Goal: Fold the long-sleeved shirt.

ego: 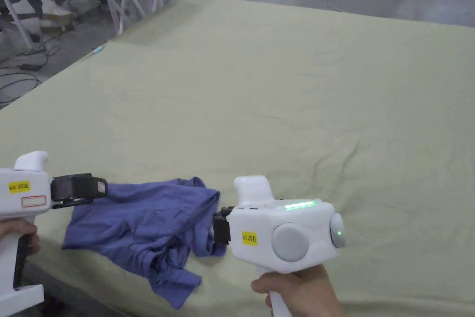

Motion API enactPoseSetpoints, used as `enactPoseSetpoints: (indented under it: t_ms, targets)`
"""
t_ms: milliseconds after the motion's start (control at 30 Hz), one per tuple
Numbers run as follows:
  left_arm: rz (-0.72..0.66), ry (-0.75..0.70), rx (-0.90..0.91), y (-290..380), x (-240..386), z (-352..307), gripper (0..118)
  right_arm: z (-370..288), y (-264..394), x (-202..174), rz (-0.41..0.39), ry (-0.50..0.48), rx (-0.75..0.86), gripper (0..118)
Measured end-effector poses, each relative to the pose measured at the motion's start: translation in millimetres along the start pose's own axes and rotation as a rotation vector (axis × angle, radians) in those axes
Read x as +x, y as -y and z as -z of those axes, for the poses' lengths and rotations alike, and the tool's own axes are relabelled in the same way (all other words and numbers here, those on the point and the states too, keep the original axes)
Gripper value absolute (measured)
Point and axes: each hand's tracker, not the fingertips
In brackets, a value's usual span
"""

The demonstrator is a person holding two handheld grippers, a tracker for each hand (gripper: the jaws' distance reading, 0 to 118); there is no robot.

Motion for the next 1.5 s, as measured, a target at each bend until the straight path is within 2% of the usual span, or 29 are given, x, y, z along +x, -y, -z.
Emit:
enactPoseSetpoints:
  t_ms: [133, 167, 200, 233, 267, 300, 333, 500, 567, 600, 667, 767, 833, 900, 1000, 1100, 1200, 1500]
  targets:
    - [0.031, -0.014, 0.026, -3, 40, -21, 114, -29, -3, 8, -0.031, 0.051, 0.034, 0]
    - [0.039, -0.008, 0.026, -5, 57, -27, 106, -44, -4, 11, -0.042, 0.064, 0.058, 0]
    - [0.047, 0.036, 0.034, -23, 46, -38, 106, -61, -6, 16, -0.050, 0.085, 0.095, 0]
    - [0.056, 0.094, 0.084, -25, 64, -47, 100, -77, -8, 20, -0.058, 0.114, 0.135, 0]
    - [0.096, 0.138, 0.175, -23, 89, -58, 69, -97, -10, 24, -0.067, 0.159, 0.193, 0]
    - [0.155, 0.154, 0.246, -16, 128, -63, 25, -120, -12, 28, -0.075, 0.198, 0.263, 0]
    - [0.215, 0.148, 0.303, -8, 165, -66, 2, -140, -12, 32, -0.080, 0.236, 0.327, 0]
    - [0.375, 0.158, 0.697, 39, 314, -101, 2, -259, 2, 55, -0.094, 0.516, 0.640, 0]
    - [0.424, 0.116, 0.760, 52, 360, -103, 2, -298, 12, 63, -0.085, 0.626, 0.723, 0]
    - [0.444, 0.130, 0.784, 68, 403, -112, 2, -317, 18, 69, -0.081, 0.691, 0.763, 0]
    - [0.476, 0.139, 0.845, 82, 444, -105, 2, -345, 34, 84, -0.095, 0.798, 0.824, 0]
    - [0.444, 0.123, 0.932, 93, 473, -81, 2, -373, 59, 109, -0.098, 0.930, 0.842, 0]
    - [0.448, 0.124, 0.918, 107, 492, -68, 2, -380, 79, 127, -0.068, 0.987, 0.852, 0]
    - [0.455, 0.179, 0.849, 117, 498, -54, 2, -385, 101, 142, -0.047, 0.984, 0.857, 0]
    - [0.427, 0.177, 0.754, 142, 504, -39, 2, -384, 129, 157, -0.005, 1.005, 0.858, 0]
    - [0.419, 0.186, 0.749, 166, 498, -25, 2, -379, 150, 165, 0.021, 1.004, 0.849, 0]
    - [0.449, 0.171, 0.717, 184, 492, -15, 2, -367, 161, 169, -0.027, 1.029, 0.800, 0]
    - [0.517, 0.131, 0.656, 208, 481, -2, 2, -352, 161, 167, -0.039, 1.022, 0.782, 0]
